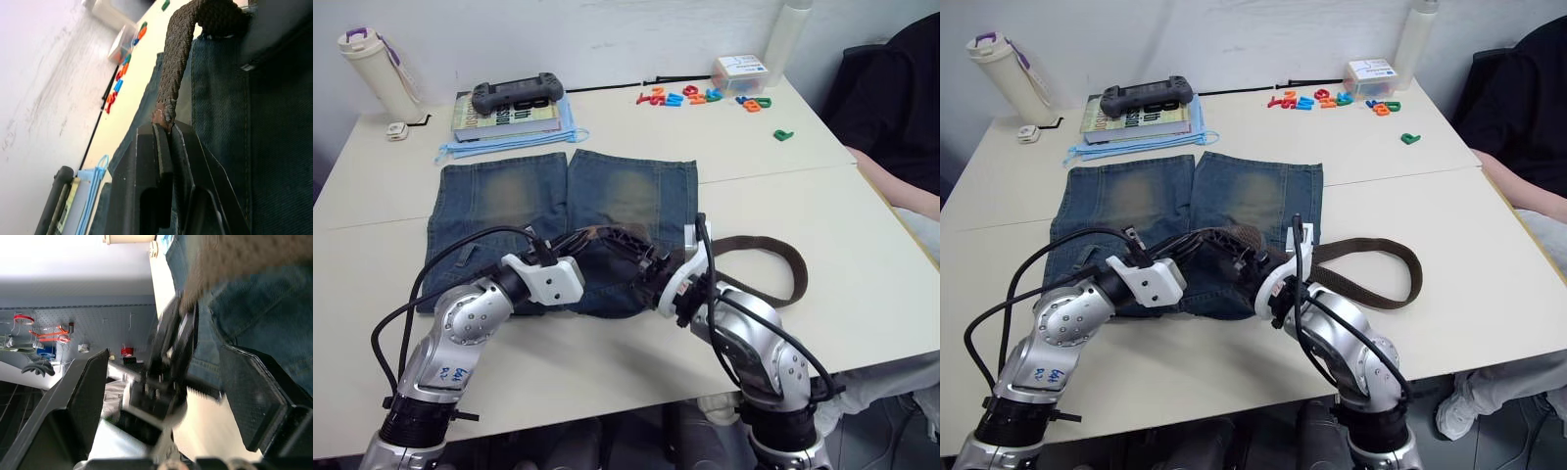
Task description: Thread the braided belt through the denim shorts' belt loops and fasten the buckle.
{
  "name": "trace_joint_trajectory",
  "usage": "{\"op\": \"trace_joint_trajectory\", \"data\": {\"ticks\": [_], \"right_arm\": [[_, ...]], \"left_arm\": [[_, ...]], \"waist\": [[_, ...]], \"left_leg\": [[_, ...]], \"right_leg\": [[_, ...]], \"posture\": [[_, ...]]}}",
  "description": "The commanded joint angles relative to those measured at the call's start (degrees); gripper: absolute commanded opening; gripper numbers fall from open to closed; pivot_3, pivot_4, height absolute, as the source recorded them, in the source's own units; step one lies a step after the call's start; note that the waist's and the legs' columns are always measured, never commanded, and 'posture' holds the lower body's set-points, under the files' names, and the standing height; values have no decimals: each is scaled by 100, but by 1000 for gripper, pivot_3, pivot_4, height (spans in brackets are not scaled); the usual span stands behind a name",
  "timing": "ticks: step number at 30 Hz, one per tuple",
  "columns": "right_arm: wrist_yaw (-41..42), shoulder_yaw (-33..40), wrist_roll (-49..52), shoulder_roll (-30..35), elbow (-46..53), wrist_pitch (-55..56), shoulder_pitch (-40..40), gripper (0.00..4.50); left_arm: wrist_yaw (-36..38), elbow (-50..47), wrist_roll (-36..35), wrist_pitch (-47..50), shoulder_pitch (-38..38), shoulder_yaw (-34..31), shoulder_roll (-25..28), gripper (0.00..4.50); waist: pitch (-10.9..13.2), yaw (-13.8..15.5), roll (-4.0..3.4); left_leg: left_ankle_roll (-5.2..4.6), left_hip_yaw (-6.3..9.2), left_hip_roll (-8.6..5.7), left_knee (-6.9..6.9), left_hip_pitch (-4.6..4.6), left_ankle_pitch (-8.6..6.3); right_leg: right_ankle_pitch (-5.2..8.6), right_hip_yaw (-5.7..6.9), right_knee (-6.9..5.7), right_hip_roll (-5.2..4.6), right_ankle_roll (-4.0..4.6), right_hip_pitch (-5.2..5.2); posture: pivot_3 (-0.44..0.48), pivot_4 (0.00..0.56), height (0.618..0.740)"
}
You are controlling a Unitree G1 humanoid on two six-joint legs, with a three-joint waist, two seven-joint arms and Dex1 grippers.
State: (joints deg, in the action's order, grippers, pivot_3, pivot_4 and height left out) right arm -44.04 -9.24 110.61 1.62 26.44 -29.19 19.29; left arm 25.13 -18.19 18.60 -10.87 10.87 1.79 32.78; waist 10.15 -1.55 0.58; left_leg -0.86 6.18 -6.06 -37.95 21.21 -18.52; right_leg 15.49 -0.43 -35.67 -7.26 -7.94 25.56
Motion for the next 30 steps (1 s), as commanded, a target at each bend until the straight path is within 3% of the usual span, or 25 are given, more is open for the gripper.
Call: {"op": "trace_joint_trajectory", "data": {"ticks": [1,13,17,23,29,30], "right_arm": [[397,238,-400,-123,-306,186,132,3839],[517,278,-621,-129,-255,26,168,3839],[519,244,-680,-166,-236,7,150,2647],[592,298,-786,-173,-239,17,137,37],[684,352,-874,-179,-243,44,153,37],[706,362,-890,-166,-248,40,161,4]], "left_arm": [[0,-361,-120,-76,-188,-230,111,0],[2,-268,-51,-108,-318,-330,321,0],[12,-300,-47,-83,-304,-294,294,0],[34,-322,-134,-166,-340,-293,295,0],[71,-380,-290,-373,-439,-351,343,0],[112,-391,-409,-395,-464,-375,340,421]], "waist": [[0,10,0],[1,12,-1],[1,3,-1],[1,8,-1],[1,6,-1],[1,6,-1]], "left_leg": [[0,0,0,0,1,0],[0,0,-2,0,2,0],[0,0,-1,0,2,0],[0,0,-2,0,2,0],[0,0,-1,0,2,0],[0,0,-1,0,2,0]], "right_leg": [[0,1,0,0,0,0],[0,0,-11,-3,0,0],[0,0,-13,-2,0,1],[0,0,-17,-2,0,1],[0,1,-17,-2,0,1],[0,0,-17,-2,0,1]], "posture": [[0,150,713],[0,150,713],[0,150,713],[0,150,713],[0,150,713],[0,150,713]]}}
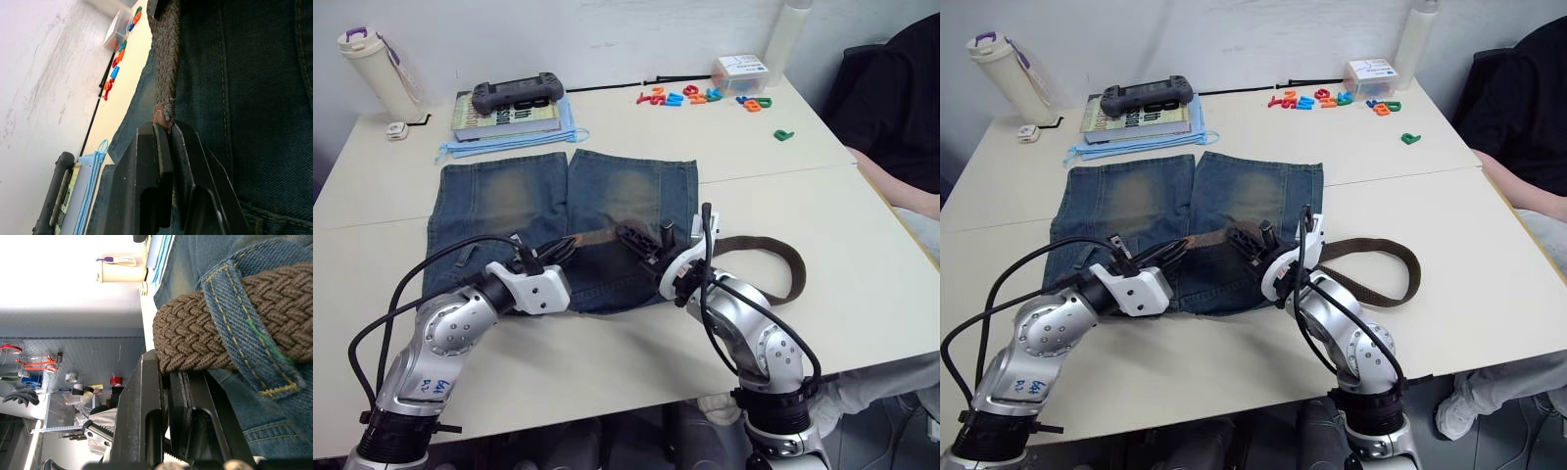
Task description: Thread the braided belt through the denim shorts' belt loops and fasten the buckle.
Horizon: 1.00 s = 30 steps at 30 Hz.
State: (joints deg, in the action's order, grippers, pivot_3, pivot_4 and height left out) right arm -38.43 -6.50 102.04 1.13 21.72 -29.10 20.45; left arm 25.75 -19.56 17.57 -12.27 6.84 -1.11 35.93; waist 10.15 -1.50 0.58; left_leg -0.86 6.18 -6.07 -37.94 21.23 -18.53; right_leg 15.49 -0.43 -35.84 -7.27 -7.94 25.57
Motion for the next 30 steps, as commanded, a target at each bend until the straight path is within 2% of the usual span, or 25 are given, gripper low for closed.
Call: {"op": "trace_joint_trajectory", "data": {"ticks": [1,3,4,6,9,14,19,24,30], "right_arm": [[160,98,-53,-92,218,20,54,0],[179,118,-81,-58,206,0,63,0],[179,132,-100,-29,199,-22,68,0],[188,159,-133,18,187,-61,83,0],[195,241,-91,105,184,-96,133,0],[259,464,123,231,211,-133,232,0],[315,509,245,288,187,-214,270,0],[323,514,229,299,160,-261,303,0],[321,513,215,348,161,-292,337,0]], "left_arm": [[82,-269,-428,-220,-86,-118,1,853],[130,-294,-597,-115,-124,-162,-32,1362],[189,-336,-725,-41,-167,-187,-31,1926],[381,-465,-1106,31,-363,-281,20,2674],[796,-564,-1745,-189,-964,-656,256,2674],[1350,455,-1764,-1486,-1729,-1291,993,2674],[1133,1507,-1107,-2223,-1433,-1113,1205,2674],[817,1912,-356,-2128,-1179,-702,1080,2674],[534,2123,-69,-1872,-1038,-478,950,2674]], "waist": [[0,2,0],[0,5,0],[0,5,0],[0,-7,0],[1,-27,-2],[3,6,-5],[4,108,-6],[3,127,-5],[2,132,-7]], "left_leg": [[0,0,0,0,0,0],[0,0,0,0,0,0],[0,0,-1,0,0,0],[0,0,0,0,0,0],[-1,-1,4,1,0,-1],[1,-1,8,1,-2,-1],[-3,0,0,1,-3,-3],[-9,-2,-1,1,-2,-6],[-7,-7,0,1,-8,-6]], "right_leg": [[0,0,0,0,0,0],[0,0,0,-1,0,0],[0,0,2,-1,0,0],[0,0,1,-1,0,0],[0,-2,2,2,0,1],[6,0,19,5,11,1],[5,2,17,-2,10,-3],[4,1,18,-4,7,-3],[4,1,10,-4,7,-2]], "posture": [[0,150,713],[0,150,713],[0,150,713],[0,150,713],[0,150,713],[0,150,713],[0,150,713],[0,150,713],[0,150,713]]}}
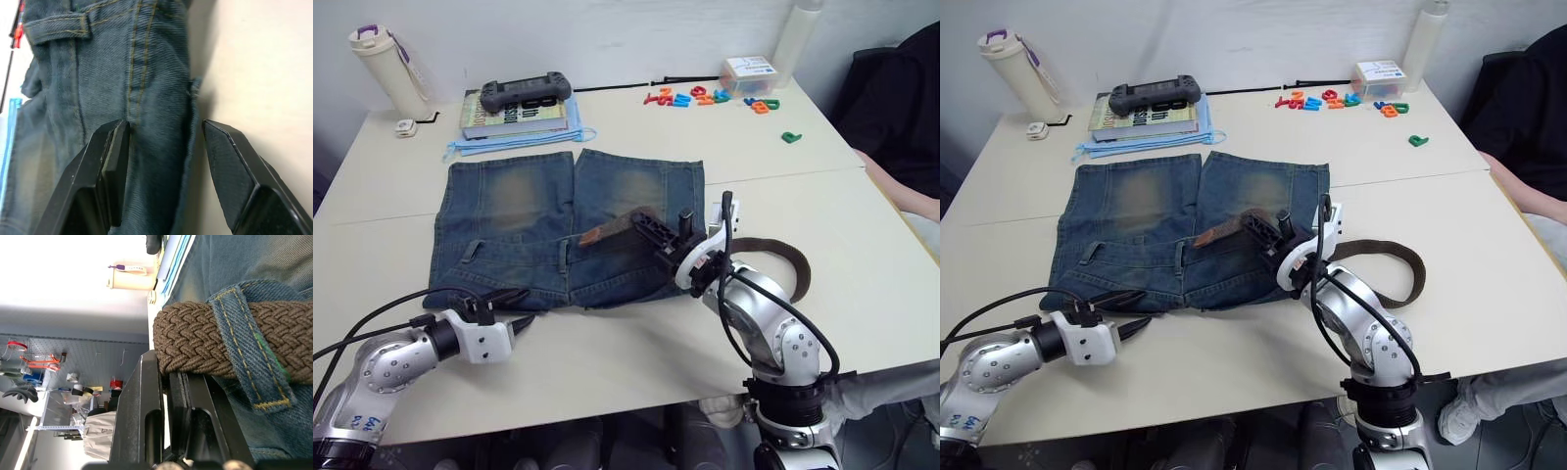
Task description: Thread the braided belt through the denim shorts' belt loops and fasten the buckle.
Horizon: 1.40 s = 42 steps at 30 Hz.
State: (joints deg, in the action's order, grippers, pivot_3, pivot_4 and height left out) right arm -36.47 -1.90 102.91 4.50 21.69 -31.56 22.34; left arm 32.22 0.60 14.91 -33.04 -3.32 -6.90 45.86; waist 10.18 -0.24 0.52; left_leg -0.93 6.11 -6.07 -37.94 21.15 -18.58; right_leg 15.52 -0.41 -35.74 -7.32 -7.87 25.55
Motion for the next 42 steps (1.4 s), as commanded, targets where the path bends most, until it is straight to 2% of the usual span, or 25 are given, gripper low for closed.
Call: {"op": "trace_joint_trajectory", "data": {"ticks": [1,2,3,4,6,8,12,19,25,30,33,34,38,42], "right_arm": [[127,49,128,22,165,-51,149,0],[121,47,141,30,173,-54,146,0],[114,49,153,33,178,-51,141,0],[109,51,162,36,182,-50,137,0],[109,54,151,52,170,-61,130,0],[130,58,129,65,136,-84,139,0],[278,215,98,278,-108,-211,217,0],[887,838,169,1284,-1025,-738,687,0],[1257,1109,291,1803,-1378,-1235,780,0],[1463,1191,295,2030,-1601,-1532,819,0],[1557,1271,411,2101,-1724,-1615,911,0],[1571,1287,427,2101,-1744,-1631,928,0],[1634,1335,443,2077,-1783,-1685,979,0],[1763,1308,515,2106,-1690,-1811,968,0]], "left_arm": [[-136,105,206,245,-20,120,-48,2674],[-133,105,216,233,-41,163,-36,2674],[-135,83,224,220,-63,203,-31,2144],[-141,65,230,214,-79,233,-27,1902],[-18,-121,10,360,-61,361,-116,1080],[217,-409,-339,549,-63,562,-234,79],[555,-1139,-1005,1371,66,886,-633,13],[777,-1619,-1150,2330,555,1383,-1139,13],[716,-1487,-950,2442,527,1325,-1033,13],[770,-1802,-1363,2666,370,1118,-1046,13],[728,-2080,-1740,2918,310,919,-1162,1097],[736,-2148,-1832,2982,297,881,-1177,1606],[777,-2502,-2348,3341,189,654,-1206,2893],[785,-2923,-3136,3988,-73,133,-1158,2893]], "waist": [[-1,14,-2],[-1,16,-2],[-2,16,-4],[-3,15,-5],[-3,15,-5],[-5,16,-8],[-5,15,-12],[-5,14,-12],[-4,-2,-13],[-4,11,-13],[-3,10,-14],[-3,12,-13],[-3,18,-14],[-3,5,-13]], "left_leg": [[1,0,-1,0,0,0],[0,1,-1,0,-2,0],[0,1,-2,0,-4,0],[0,1,-2,0,-4,1],[0,2,-2,0,-4,1],[1,2,-3,0,-4,1],[-7,2,-10,-4,1,-2],[-12,-1,-10,-10,10,-4],[-9,-8,0,-8,8,-3],[-10,-9,-1,-9,9,-3],[-10,-9,-1,-9,10,-3],[-10,-9,-1,-9,10,-3],[-10,-9,0,-10,11,-3],[-10,-9,1,-10,11,-4]], "right_leg": [[0,0,-2,-1,0,0],[0,0,-4,-2,0,0],[0,0,-7,-3,0,-1],[0,0,-8,-3,0,-1],[0,0,-11,-3,0,-1],[0,0,-11,-5,0,-1],[-2,2,-9,-13,-3,-4],[-8,4,15,-11,-14,-7],[-7,0,16,-10,-12,-5],[-7,-1,19,-13,-12,-5],[-7,-2,21,-14,-12,-5],[-7,-2,21,-15,-12,-5],[-7,0,22,-17,-12,-6],[-7,-2,25,-17,-12,-5]], "posture": [[0,150,713],[0,150,713],[0,150,713],[0,150,713],[0,150,713],[0,150,713],[0,150,713],[0,150,713],[0,150,713],[0,150,713],[0,150,713],[0,150,713],[0,150,713],[0,150,713]]}}
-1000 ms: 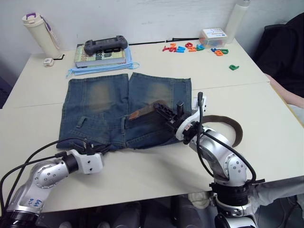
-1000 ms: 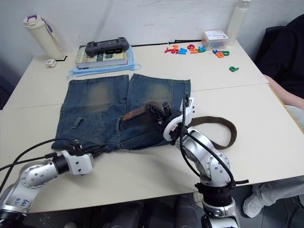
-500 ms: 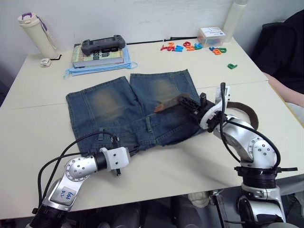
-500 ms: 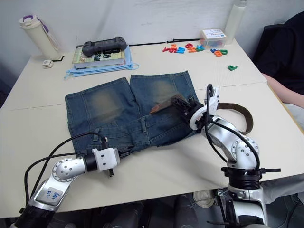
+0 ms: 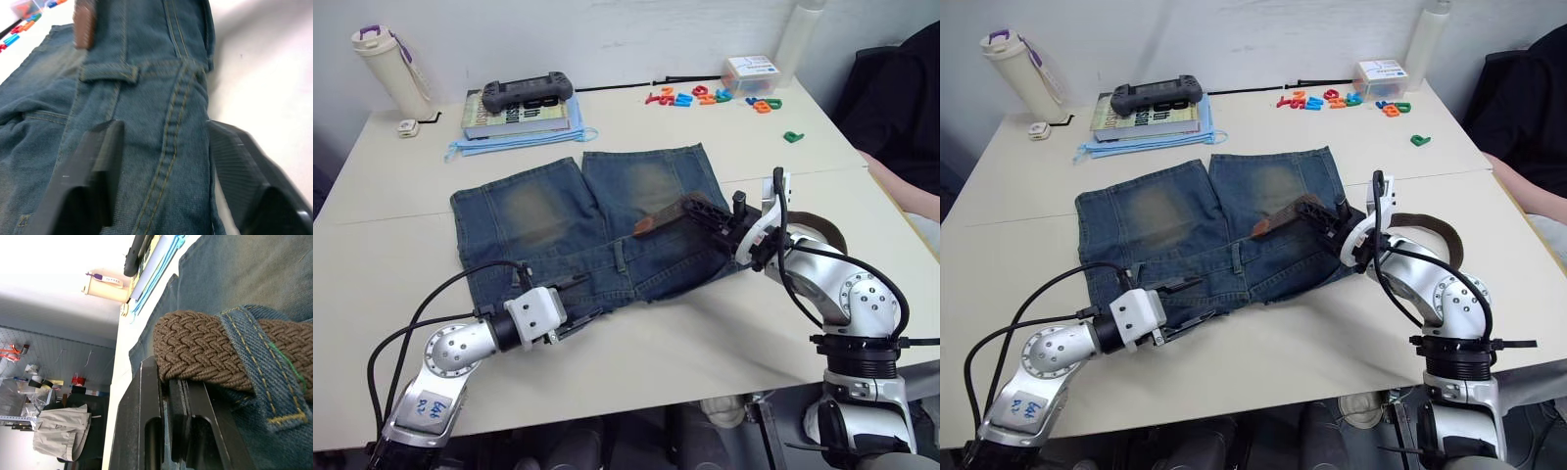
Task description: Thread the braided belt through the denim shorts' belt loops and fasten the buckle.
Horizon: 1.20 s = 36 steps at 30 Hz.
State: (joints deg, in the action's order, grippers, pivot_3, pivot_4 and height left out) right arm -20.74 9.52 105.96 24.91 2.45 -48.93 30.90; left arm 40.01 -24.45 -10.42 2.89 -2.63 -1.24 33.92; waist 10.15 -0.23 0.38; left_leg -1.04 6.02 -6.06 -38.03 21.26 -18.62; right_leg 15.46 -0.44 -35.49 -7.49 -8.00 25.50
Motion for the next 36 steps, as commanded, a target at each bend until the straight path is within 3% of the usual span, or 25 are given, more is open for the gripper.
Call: {"op": "trace_joint_trajectory", "data": {"ticks": [1,7,20,36], "right_arm": [[211,158,211,75,245,-97,106,0],[351,101,150,130,276,-258,22,0],[768,-93,-337,274,271,-714,-232,0],[898,-440,-1027,-618,153,-810,-493,0]], "left_arm": [[9,-464,-670,485,-189,-532,78,2893],[-113,-467,-815,845,-354,-860,111,2893],[-185,-390,-670,845,-335,-740,49,2893],[-243,-296,-592,808,-182,-600,-31,2893]], "waist": [[0,10,0],[0,18,0],[0,20,0],[0,-3,0]], "left_leg": [[0,1,1,0,0,0],[1,0,-2,-1,0,0],[0,0,0,0,0,-1],[4,-1,7,0,-3,-3]], "right_leg": [[0,1,0,0,0,0],[0,2,0,3,0,-1],[0,2,5,2,0,-2],[0,1,4,4,0,-2]], "posture": [[0,150,713],[0,150,713],[0,150,713],[0,150,713]]}}
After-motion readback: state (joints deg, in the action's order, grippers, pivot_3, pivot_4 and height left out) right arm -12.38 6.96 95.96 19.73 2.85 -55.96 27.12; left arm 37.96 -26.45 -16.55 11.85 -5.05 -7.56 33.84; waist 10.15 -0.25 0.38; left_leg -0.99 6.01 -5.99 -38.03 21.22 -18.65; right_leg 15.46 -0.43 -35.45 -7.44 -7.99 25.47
